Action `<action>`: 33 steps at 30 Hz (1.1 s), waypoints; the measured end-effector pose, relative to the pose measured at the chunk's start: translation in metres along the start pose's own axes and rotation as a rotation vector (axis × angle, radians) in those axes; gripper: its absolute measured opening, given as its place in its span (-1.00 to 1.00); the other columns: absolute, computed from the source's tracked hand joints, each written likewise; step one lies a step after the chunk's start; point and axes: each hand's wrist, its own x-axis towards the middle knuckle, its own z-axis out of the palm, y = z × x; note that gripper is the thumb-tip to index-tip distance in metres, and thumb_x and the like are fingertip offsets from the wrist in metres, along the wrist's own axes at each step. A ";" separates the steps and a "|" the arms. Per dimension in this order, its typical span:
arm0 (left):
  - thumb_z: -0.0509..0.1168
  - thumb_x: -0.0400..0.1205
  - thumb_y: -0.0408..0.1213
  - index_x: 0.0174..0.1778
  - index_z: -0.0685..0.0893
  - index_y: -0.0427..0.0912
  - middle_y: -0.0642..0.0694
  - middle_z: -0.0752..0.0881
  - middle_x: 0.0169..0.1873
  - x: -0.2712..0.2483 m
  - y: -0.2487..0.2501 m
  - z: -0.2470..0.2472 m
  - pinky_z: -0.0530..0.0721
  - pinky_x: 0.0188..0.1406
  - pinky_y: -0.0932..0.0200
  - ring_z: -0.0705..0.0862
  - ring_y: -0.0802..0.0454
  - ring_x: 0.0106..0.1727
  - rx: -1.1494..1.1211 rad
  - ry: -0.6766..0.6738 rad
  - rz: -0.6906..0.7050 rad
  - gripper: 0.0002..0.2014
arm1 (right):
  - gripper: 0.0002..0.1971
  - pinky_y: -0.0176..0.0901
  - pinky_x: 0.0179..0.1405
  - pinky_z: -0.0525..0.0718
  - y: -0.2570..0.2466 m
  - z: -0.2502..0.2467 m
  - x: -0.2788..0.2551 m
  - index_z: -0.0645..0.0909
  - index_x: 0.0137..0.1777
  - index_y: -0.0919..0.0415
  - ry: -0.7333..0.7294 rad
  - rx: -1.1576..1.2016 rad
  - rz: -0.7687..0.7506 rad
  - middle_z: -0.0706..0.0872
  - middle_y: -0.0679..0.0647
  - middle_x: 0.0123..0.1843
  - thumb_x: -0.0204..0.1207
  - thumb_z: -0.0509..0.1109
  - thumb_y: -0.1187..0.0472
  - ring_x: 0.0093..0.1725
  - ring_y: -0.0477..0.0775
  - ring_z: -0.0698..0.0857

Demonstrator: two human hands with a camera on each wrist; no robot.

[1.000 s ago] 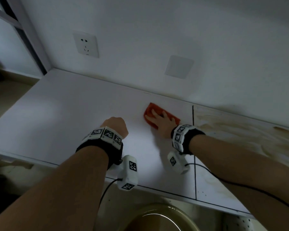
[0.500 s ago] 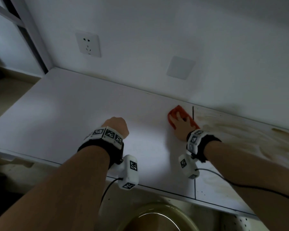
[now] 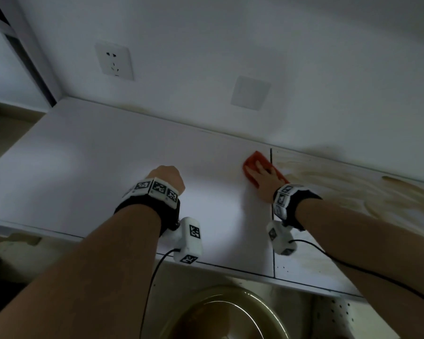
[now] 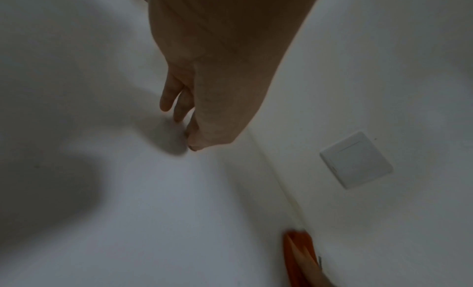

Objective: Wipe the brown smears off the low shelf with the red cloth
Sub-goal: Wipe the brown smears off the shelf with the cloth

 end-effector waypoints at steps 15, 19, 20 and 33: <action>0.13 0.60 -0.43 0.11 0.64 -0.39 -0.30 0.66 0.20 -0.022 0.008 0.027 0.60 0.18 0.05 0.64 -0.24 0.23 -0.107 0.024 -0.035 -0.74 | -0.29 0.46 0.55 -0.06 -0.052 0.031 -0.029 -0.11 0.64 -0.26 -0.025 -0.094 -0.292 -0.26 -0.12 0.71 0.65 0.08 0.33 0.67 0.35 -0.21; 0.13 0.58 -0.39 0.13 0.66 -0.30 -0.24 0.66 0.24 -0.041 0.014 0.045 0.59 0.19 0.06 0.63 -0.19 0.25 -0.104 0.057 0.009 -0.72 | -0.26 0.51 0.53 -0.06 -0.068 0.050 -0.064 -0.14 0.64 -0.28 -0.058 -0.217 -0.416 -0.27 -0.10 0.70 0.64 0.08 0.36 0.67 0.36 -0.22; 0.13 0.58 -0.38 0.16 0.66 -0.29 -0.22 0.65 0.26 -0.046 0.016 0.050 0.58 0.21 0.07 0.62 -0.18 0.28 -0.098 0.058 0.017 -0.70 | -0.24 0.51 0.54 -0.07 -0.066 0.056 -0.076 -0.15 0.64 -0.29 -0.069 -0.243 -0.445 -0.28 -0.10 0.70 0.64 0.09 0.37 0.67 0.36 -0.23; 0.06 0.64 -0.41 0.46 0.50 -0.19 -0.14 0.48 0.48 -0.094 0.006 0.058 0.45 0.49 0.05 0.47 -0.09 0.48 0.023 -0.035 0.040 -0.56 | -0.16 0.41 0.58 0.03 0.006 0.071 -0.117 -0.15 0.62 -0.33 -0.054 -0.198 -0.303 -0.27 -0.16 0.70 0.59 0.12 0.45 0.69 0.22 -0.17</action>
